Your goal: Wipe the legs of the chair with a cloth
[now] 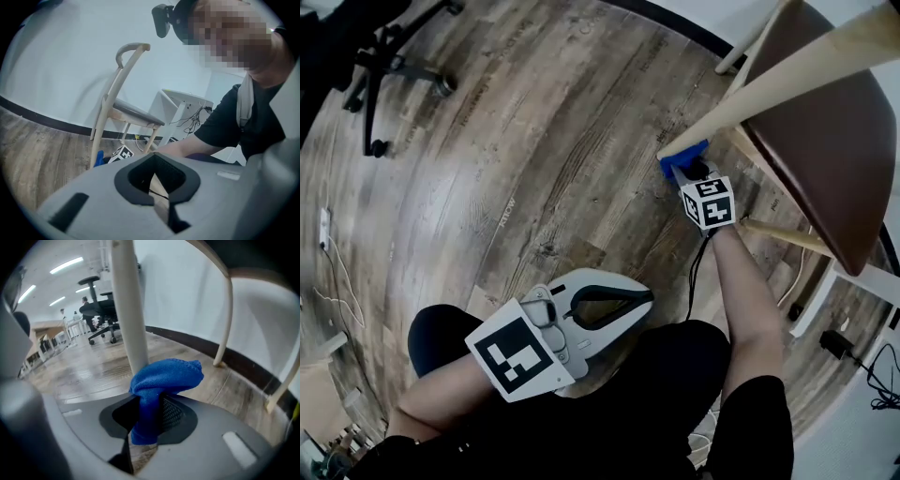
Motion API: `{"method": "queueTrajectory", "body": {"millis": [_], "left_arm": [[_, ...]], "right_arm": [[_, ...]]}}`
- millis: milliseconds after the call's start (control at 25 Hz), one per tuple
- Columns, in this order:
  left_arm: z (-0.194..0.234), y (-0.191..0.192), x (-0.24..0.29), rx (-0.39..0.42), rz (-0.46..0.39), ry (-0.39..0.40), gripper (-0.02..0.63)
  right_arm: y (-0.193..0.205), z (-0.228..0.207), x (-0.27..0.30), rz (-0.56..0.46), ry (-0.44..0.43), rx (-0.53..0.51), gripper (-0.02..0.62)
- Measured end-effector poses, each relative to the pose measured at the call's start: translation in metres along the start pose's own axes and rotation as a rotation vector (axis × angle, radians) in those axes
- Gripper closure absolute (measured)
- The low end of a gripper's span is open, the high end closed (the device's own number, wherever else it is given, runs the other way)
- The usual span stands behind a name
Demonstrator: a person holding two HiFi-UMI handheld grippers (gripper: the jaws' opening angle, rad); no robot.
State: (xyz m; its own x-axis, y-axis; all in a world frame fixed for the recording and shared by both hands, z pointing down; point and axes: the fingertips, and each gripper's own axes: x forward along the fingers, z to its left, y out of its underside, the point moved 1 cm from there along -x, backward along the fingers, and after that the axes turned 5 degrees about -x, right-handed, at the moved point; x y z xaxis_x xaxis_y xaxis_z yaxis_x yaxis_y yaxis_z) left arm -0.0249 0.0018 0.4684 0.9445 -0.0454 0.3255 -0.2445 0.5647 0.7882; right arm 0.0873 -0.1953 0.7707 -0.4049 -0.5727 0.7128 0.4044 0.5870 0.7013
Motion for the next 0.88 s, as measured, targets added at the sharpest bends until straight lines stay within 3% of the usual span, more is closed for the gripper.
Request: {"method": "queueTrajectory", "body": {"millis": [120,240,360,440,640,880], "left_arm": [[-0.004,0.001,0.01,0.021,0.009,0.027,0.6],[-0.008,-0.001,0.019,0.042,0.009,0.054,0.6],[-0.009,-0.002,0.026,0.043,0.006,0.068,0.6],[-0.009,-0.003,0.029,0.04,0.007,0.076,0.6],[-0.01,-0.008,0.03,0.04,-0.005,0.089,0.6],[-0.006,-0.006,0.026,0.028,-0.005,0.089,0.6]], "right_arm": [[-0.041,-0.001,-0.038,-0.081,0.044,-0.213,0.497],[-0.092,-0.006,-0.088,-0.205,0.161,-0.37,0.497],[-0.134,-0.006,-0.132,-0.306,0.293,-0.46,0.497],[-0.148,-0.001,-0.15,-0.348,0.322,-0.488,0.497],[-0.158,0.014,-0.167,-0.41,0.286,-0.439,0.497],[-0.146,0.014,-0.154,-0.434,0.219,-0.192,0.497]]}}
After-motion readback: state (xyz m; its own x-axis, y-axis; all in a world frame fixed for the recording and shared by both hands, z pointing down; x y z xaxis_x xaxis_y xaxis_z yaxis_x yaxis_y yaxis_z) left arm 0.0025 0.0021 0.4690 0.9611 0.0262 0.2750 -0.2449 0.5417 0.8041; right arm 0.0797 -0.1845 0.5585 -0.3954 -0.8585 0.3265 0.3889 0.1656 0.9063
